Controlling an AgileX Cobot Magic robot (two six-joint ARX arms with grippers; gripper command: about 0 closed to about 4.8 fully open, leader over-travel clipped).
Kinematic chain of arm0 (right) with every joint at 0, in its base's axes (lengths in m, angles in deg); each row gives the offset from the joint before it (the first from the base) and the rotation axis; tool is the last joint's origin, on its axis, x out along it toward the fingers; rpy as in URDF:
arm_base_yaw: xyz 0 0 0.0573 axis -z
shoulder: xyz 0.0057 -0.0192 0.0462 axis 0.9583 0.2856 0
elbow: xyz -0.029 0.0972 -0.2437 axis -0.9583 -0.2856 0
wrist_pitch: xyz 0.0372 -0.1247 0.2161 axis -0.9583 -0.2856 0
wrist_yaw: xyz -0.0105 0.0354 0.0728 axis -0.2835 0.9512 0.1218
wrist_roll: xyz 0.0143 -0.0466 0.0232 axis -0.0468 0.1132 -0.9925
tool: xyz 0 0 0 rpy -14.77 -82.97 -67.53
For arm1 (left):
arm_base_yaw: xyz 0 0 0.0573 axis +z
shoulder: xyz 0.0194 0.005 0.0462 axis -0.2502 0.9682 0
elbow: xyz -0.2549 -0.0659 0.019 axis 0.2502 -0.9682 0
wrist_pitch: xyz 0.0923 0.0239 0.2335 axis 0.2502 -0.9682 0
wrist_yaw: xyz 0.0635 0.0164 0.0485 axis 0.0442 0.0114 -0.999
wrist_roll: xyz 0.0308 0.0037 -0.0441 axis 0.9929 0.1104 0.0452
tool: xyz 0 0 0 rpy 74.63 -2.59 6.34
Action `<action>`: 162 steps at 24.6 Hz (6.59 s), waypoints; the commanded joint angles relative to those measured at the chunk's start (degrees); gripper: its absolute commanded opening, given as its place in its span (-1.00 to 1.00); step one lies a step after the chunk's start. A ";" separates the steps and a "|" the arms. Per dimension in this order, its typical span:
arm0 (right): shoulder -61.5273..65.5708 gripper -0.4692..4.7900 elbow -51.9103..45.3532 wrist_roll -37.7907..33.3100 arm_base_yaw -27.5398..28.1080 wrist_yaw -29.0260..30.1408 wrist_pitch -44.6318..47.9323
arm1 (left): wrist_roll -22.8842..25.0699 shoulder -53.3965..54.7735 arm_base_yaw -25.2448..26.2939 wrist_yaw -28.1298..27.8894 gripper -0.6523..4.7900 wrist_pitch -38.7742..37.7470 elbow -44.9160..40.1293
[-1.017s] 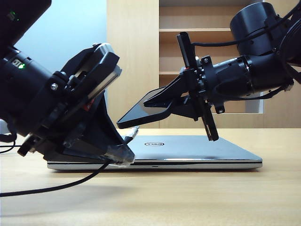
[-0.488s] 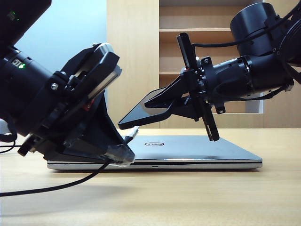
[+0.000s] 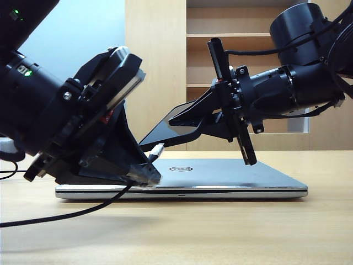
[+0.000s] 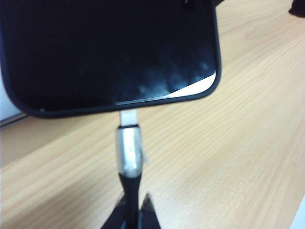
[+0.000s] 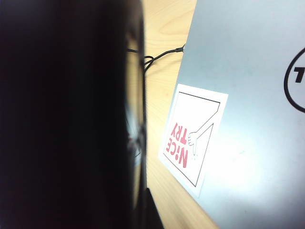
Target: Pick up the charging cable and the phone, plug the charging cable into the charging port on the phone, and finally place them back on the table.
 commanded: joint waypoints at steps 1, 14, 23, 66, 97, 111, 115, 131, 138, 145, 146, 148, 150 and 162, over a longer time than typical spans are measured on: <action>-0.50 -0.84 0.42 1.81 -0.24 0.92 2.25 | -0.17 -0.15 -0.07 0.02 -0.78 0.96 0.17; -0.52 -0.84 0.42 4.42 -0.94 0.68 2.32 | -0.15 -0.15 -0.07 0.02 -0.78 3.04 0.17; -0.50 -0.84 0.42 4.59 -2.51 0.79 2.45 | -0.13 -0.15 -0.04 0.00 -0.78 3.08 0.17; -0.52 -0.84 0.42 4.26 -2.62 3.63 -2.40 | 0.98 -0.15 0.00 0.00 -0.78 6.54 0.17; -12.83 -0.84 8.81 24.70 15.82 -2.32 -41.99 | 14.60 -3.78 0.07 0.00 -0.78 0.09 11.65; -11.50 -0.84 19.58 40.65 32.70 -2.32 -66.90 | 17.46 -3.80 12.81 0.00 -0.78 -11.67 20.94; -8.72 -0.84 19.96 41.97 33.57 -2.32 -67.60 | 17.49 -3.80 14.88 0.00 -0.78 -12.04 20.94; 3.65 -0.74 20.81 42.82 33.51 -3.39 -67.47 | 17.94 -3.78 14.99 0.00 -0.78 -12.24 20.94; 3.10 0.14 28.13 45.48 33.48 -10.99 -75.71 | 19.61 -3.80 14.99 0.00 -0.78 -12.94 20.94; -4.83 -0.49 34.07 47.91 33.48 -22.23 -86.38 | 21.09 -5.46 15.08 0.00 -0.78 -14.08 20.96; -6.29 -0.57 34.07 47.76 33.42 -23.06 -86.62 | 21.07 -5.92 15.08 0.00 -0.78 -14.34 20.96; -9.84 -0.77 34.03 47.74 33.14 -24.33 -86.93 | 21.07 -7.58 15.08 0.00 -0.78 -15.69 20.96; -13.68 -0.85 34.01 47.76 32.81 -25.42 -86.84 | 21.07 -9.79 15.08 0.00 -0.78 -17.73 20.96; -42.45 -0.85 18.27 48.13 26.23 -31.43 -67.08 | 20.87 -22.38 15.08 -0.02 -0.78 -32.24 18.60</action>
